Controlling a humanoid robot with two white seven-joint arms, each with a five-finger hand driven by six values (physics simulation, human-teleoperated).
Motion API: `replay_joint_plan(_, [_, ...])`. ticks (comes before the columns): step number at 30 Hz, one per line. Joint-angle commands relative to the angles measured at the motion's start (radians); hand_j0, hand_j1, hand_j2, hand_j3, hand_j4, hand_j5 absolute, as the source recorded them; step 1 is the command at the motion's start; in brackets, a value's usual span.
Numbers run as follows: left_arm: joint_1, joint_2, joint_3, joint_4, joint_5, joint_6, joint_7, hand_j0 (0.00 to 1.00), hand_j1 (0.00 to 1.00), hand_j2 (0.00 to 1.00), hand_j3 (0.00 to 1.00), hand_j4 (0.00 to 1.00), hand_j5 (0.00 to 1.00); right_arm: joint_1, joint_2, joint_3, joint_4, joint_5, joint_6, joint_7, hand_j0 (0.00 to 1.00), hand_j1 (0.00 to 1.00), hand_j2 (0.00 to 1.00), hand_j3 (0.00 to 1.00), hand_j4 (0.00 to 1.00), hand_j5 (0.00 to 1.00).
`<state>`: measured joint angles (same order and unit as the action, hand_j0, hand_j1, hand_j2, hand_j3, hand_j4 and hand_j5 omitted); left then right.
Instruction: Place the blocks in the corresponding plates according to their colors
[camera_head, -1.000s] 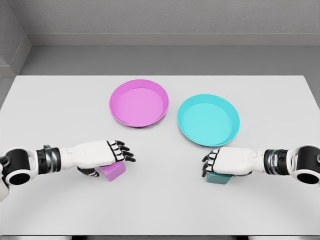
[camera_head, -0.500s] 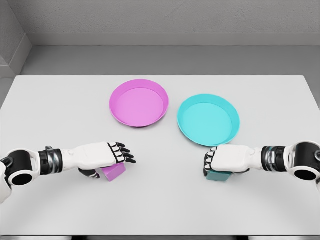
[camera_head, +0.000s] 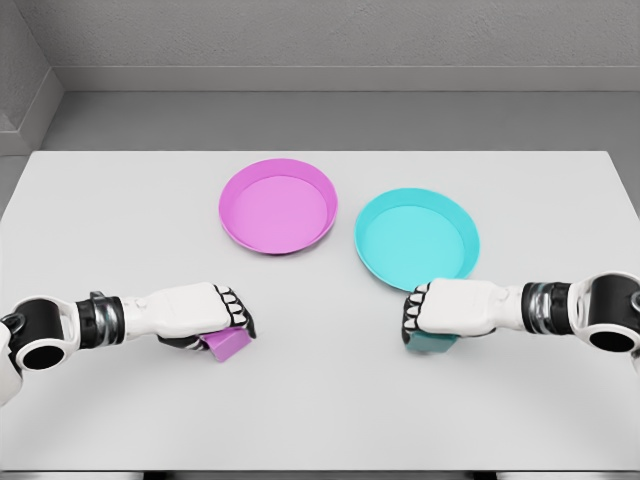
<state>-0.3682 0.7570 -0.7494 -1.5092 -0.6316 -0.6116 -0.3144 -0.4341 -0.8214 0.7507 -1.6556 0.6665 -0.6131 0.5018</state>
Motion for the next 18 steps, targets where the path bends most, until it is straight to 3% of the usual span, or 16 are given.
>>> replay_joint_plan(1, [-0.002,0.001,0.001,-0.002,0.009,0.001,-0.005,0.61,0.61,0.61,0.61,0.61,0.61,0.000,-0.001,-0.019,-0.001,-0.008,0.002,-0.002,0.64,0.64,0.64,0.64,0.64,0.64])
replay_joint_plan(12, [-0.052,0.001,-0.001,-0.003,0.032,0.001,-0.005,0.62,0.62,0.62,0.62,0.62,0.62,-0.038,-0.001,-0.030,0.008,-0.022,0.002,-0.002,0.64,0.64,0.64,0.64,0.64,0.64])
replay_joint_plan(18, [-0.095,0.001,0.001,0.024,0.035,0.001,-0.005,0.62,0.62,0.62,0.62,0.62,0.62,-0.083,0.002,-0.030,0.066,-0.031,0.002,-0.003,0.64,0.64,0.64,0.64,0.64,0.64])
